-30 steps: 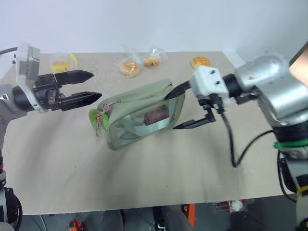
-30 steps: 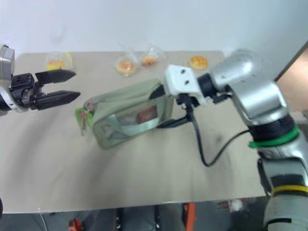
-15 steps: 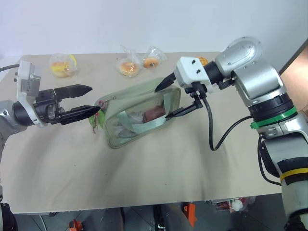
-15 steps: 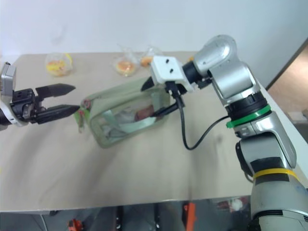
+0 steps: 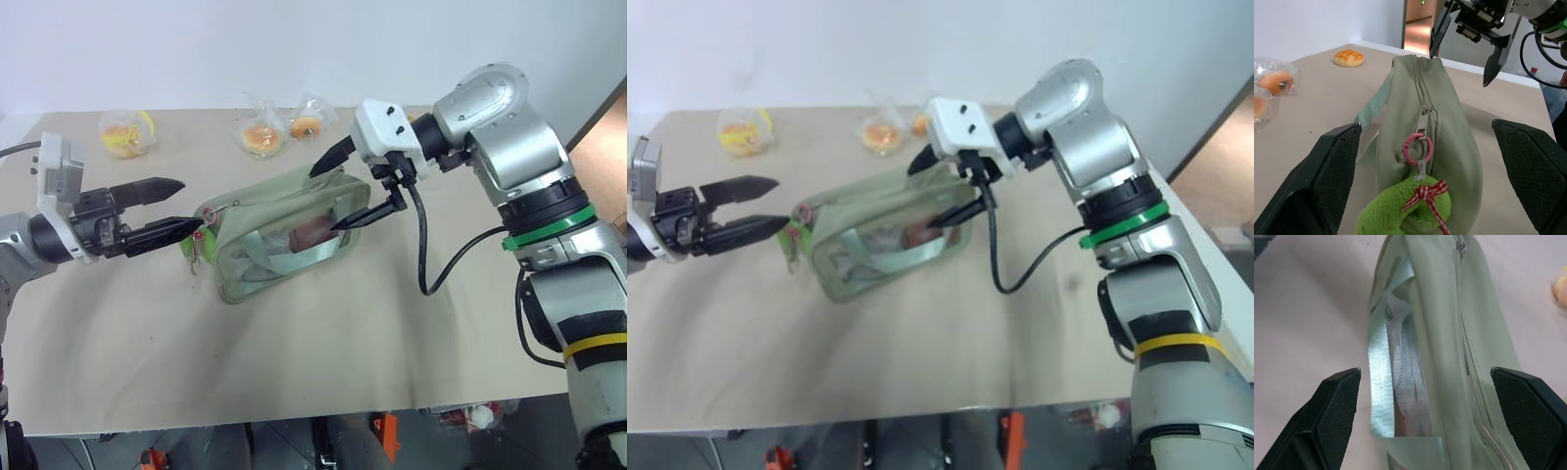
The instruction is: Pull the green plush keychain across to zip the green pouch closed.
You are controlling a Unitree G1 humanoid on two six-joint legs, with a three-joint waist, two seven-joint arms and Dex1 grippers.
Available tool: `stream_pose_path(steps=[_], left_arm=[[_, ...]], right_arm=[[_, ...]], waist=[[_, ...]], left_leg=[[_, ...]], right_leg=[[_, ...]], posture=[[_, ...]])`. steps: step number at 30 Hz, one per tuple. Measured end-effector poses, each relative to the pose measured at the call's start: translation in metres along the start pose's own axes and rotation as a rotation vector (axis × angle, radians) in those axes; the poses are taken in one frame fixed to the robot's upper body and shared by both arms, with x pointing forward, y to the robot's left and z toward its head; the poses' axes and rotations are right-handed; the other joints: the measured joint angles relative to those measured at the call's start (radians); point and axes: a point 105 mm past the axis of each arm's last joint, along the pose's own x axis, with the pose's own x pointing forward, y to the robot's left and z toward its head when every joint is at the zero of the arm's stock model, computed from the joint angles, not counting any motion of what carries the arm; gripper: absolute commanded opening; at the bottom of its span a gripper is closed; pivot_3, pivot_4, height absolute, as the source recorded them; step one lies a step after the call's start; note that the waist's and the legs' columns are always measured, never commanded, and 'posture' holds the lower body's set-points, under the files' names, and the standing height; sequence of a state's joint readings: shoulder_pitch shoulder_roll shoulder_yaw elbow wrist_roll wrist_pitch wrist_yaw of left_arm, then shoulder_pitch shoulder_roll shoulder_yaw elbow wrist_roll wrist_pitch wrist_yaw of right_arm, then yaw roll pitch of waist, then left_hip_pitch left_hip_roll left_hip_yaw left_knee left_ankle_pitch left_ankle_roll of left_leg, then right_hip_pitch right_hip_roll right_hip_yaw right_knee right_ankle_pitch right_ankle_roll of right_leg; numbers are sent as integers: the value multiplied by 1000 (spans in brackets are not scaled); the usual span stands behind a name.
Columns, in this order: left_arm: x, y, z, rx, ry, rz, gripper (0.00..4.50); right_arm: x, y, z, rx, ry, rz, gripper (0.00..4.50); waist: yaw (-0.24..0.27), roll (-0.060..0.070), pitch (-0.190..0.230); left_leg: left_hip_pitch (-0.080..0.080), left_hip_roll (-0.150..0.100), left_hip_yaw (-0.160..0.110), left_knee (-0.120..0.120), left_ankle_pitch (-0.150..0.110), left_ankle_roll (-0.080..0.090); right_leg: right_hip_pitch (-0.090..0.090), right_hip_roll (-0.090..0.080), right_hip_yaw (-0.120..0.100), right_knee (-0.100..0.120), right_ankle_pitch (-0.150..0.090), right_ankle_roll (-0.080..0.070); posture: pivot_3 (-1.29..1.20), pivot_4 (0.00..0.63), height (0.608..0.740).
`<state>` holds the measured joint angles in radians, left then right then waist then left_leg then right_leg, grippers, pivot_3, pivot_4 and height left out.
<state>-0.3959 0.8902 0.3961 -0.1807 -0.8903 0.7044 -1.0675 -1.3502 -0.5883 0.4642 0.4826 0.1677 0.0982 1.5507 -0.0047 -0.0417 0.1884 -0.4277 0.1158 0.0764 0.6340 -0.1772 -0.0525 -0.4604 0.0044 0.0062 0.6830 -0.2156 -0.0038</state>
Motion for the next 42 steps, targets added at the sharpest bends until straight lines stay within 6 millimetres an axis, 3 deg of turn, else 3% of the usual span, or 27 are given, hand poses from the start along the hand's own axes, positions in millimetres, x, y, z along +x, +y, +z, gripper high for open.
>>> stream_pose_path(steps=[1,5,14,20,27,36,42], left_arm=[[-1,0,0,-3,-3,1,4424],[-7,2,-3,-19,-7,33,4500],[-11,-4,-14,-42,15,55,4500],[-16,-3,-29,-90,36,89,4500],[-16,-5,-33,-105,30,104,4500],[-16,-9,-34,-113,-2,127,4500],[-16,-10,-40,-139,-32,147,4500]], right_arm=[[4,0,-2,9,2,8,4419],[8,-1,-10,26,27,13,3404],[16,0,-23,68,37,11,162],[15,7,-31,98,26,-13,69],[18,4,-35,239,78,-140,69],[-7,27,-34,259,175,-89,69],[-8,20,-31,239,215,-88,69]], waist=[[-3,0,0],[-7,0,0],[-16,0,0],[-15,-1,0],[-13,-1,-1],[-11,-1,0],[-19,-1,0]], left_leg=[[0,0,0,0,0,0],[-1,0,0,0,0,0],[0,0,0,0,0,0],[0,0,0,0,0,0],[1,0,0,1,1,-1],[1,-1,1,2,1,-1],[1,-1,0,0,1,-1]], right_leg=[[0,0,0,0,0,0],[0,0,0,0,0,0],[0,0,0,0,0,0],[1,-1,0,0,0,0],[2,-1,1,0,3,0],[1,-3,1,-1,1,-3],[-1,0,3,-1,2,-1]], posture=[[0,150,740],[0,150,740],[0,150,740],[0,150,740],[0,150,740],[0,150,740],[0,150,740]])
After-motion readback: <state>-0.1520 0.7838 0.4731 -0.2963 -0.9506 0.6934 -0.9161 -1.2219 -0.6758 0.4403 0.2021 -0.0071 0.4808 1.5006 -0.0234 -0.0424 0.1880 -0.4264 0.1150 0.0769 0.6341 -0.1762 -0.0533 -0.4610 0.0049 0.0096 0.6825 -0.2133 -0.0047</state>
